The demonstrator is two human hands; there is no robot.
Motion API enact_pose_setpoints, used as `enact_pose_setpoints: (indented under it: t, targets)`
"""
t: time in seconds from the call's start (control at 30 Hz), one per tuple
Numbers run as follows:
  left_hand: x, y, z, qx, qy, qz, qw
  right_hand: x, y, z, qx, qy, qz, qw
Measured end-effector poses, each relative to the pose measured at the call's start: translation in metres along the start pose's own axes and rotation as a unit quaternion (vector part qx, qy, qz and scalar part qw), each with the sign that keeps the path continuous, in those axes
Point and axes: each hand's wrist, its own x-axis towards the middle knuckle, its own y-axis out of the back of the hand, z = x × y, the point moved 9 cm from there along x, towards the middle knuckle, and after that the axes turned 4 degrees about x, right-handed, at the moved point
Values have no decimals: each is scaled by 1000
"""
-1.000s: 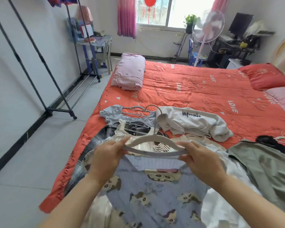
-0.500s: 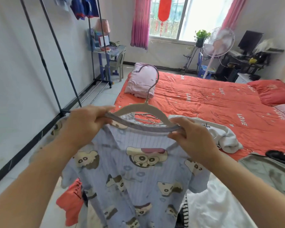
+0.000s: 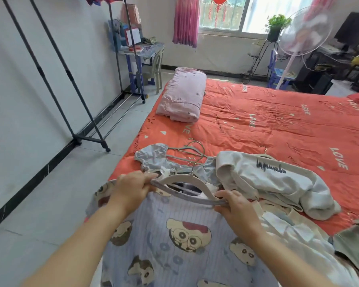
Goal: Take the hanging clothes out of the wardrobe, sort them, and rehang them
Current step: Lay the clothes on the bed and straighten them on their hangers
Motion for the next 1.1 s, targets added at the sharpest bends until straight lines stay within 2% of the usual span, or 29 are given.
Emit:
enact_pose_setpoints:
  t: [0.17,0.5,0.77,0.93,1.1]
  targets:
    - [58,-75,-24,18,46,-40,998,66,-43,65,9,-25,-43,999]
    - [153,-190,-73,23,89,-59,994,167,-112,158,39,-54,-33,997]
    - [179,-316,-118,2,102,-89,991,193,-199,250,37,-106,-39,993]
    - [165,-355,-138,55,101,-64,991,188,-228,268,-44,-72,47,995]
    - [154,-348,-132,69,83,-1,994,181,-222,269,-65,-62,104,991]
